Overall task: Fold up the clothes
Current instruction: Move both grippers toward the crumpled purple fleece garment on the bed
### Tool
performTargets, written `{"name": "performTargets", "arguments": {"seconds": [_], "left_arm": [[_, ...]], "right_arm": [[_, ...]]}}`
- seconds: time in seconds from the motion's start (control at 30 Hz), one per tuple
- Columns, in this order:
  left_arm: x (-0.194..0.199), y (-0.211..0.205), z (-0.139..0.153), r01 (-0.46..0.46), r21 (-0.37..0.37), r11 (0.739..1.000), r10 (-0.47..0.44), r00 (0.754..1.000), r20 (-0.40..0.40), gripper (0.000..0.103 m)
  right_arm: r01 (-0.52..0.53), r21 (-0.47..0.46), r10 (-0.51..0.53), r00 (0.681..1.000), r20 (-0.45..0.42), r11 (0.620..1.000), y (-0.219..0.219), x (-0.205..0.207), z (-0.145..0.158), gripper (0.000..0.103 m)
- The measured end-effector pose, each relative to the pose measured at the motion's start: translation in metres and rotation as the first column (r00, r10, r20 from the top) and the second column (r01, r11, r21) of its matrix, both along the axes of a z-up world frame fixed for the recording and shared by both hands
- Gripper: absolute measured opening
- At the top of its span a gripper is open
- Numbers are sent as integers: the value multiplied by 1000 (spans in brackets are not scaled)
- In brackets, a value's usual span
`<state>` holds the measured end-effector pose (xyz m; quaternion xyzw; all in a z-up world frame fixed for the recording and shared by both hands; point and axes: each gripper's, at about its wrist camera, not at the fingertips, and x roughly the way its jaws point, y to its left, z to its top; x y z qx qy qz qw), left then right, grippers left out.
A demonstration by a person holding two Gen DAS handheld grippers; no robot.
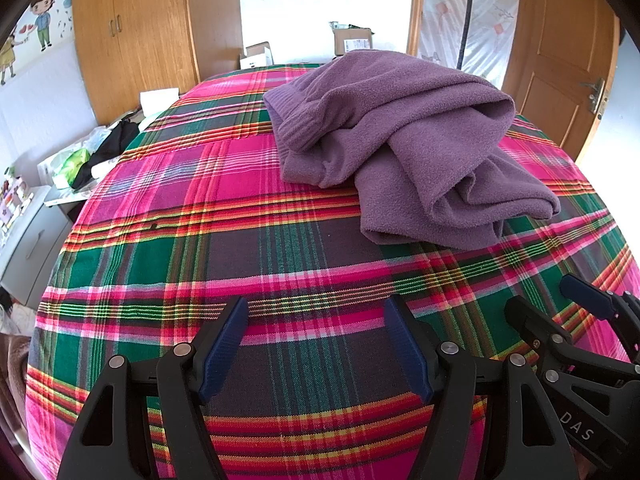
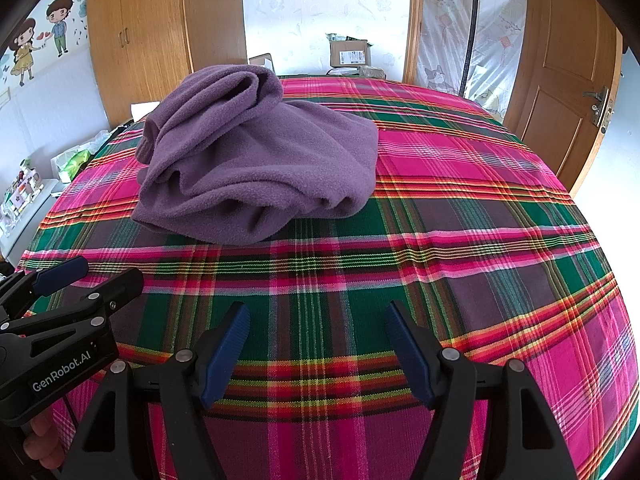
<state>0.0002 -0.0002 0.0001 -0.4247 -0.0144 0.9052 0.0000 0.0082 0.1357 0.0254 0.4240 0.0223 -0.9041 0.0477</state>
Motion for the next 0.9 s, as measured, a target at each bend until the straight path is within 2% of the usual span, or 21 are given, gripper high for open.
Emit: {"name": "performTargets", "arguments": {"seconds": [0.73,0.87,0.9], "left_arm": [[0,0,-1,-8,-6,1000,8,1000,6,75],[-5,-9,5,13,5,1000,-13,999,32,75],[-6,-11,6,18,8,1000,-18,999,40,75]], "right_arm": [[-7,-3,7,1000,3,1000,-1,-2,-1,72],[-42,-5,42,999,10,999,2,1,-1,72],[-62,-13,63,998,22,998,4,1,1,69]]}}
